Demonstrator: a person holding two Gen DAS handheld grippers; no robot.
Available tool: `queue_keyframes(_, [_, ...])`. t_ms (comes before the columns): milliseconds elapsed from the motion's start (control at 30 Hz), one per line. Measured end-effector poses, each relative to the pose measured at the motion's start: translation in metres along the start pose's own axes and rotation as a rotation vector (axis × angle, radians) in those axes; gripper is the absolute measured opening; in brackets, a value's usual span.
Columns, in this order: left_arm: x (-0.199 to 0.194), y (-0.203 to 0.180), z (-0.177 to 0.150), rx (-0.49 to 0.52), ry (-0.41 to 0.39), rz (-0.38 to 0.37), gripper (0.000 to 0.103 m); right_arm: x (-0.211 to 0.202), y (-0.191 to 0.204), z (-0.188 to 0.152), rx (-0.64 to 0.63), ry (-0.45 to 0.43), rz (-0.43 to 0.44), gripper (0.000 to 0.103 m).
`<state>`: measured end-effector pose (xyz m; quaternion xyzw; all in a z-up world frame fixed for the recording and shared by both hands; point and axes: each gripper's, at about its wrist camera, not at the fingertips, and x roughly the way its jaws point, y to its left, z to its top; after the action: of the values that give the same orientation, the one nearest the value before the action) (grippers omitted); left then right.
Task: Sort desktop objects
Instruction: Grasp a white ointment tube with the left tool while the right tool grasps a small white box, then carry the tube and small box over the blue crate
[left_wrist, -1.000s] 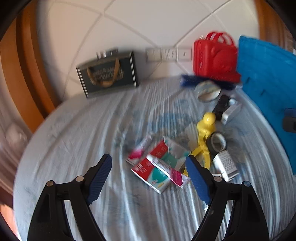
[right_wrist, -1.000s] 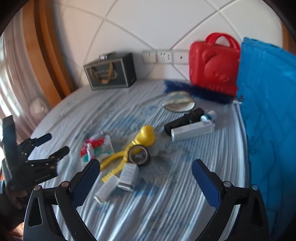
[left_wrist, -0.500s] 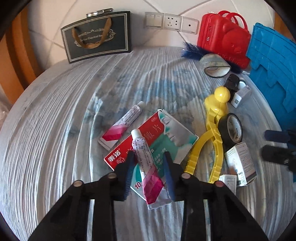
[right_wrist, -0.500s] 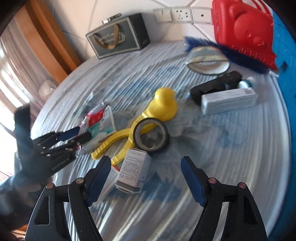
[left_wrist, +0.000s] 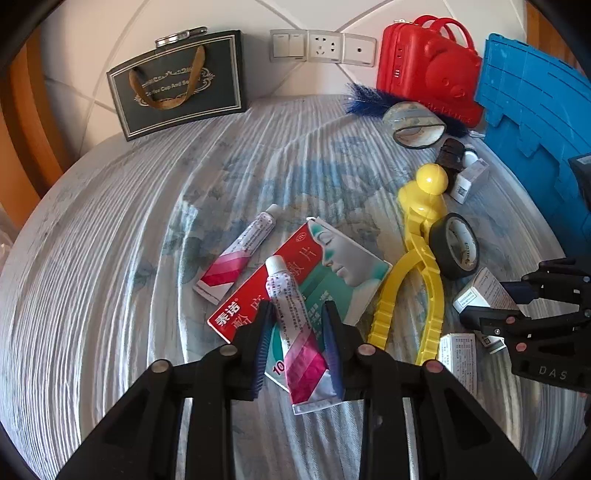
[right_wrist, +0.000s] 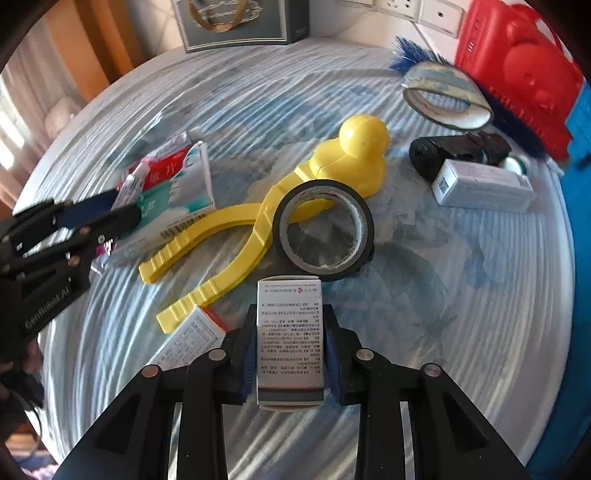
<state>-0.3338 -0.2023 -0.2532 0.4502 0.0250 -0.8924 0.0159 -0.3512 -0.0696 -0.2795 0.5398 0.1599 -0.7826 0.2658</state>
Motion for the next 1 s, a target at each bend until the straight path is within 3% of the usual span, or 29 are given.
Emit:
queue_keyframes(133, [-0.008,-0.001,-0.001,0.038,0.009,-0.006,0.017,-0.033,-0.01,-0.007,0.044,-0.063,0.039,0.03])
queue_keyframes(300, [-0.044,-0.003,0.004,0.078,-0.062,0.014,0.017,-0.091,-0.013,-0.01,0.048,-0.188,0.025,0.03])
queue_keyframes(433, [-0.091,-0.02,0.018,0.173,-0.177,0.023,0.017,-0.137,-0.007,-0.012,0.068,-0.29,0.019,0.03])
queue_keyframes(600, [-0.159,-0.057,0.041,0.306,-0.324,-0.036,0.017,-0.203,-0.009,-0.03,0.132,-0.416,-0.018,0.03])
queue_keyframes(800, [-0.219,-0.124,0.075,0.437,-0.461,-0.154,0.017,-0.294,-0.014,-0.064,0.203,-0.578,-0.152,0.03])
queue_keyframes(1000, [-0.272,-0.213,0.108,0.514,-0.588,-0.262,0.017,-0.383,-0.046,-0.101,0.299,-0.759,-0.307,0.03])
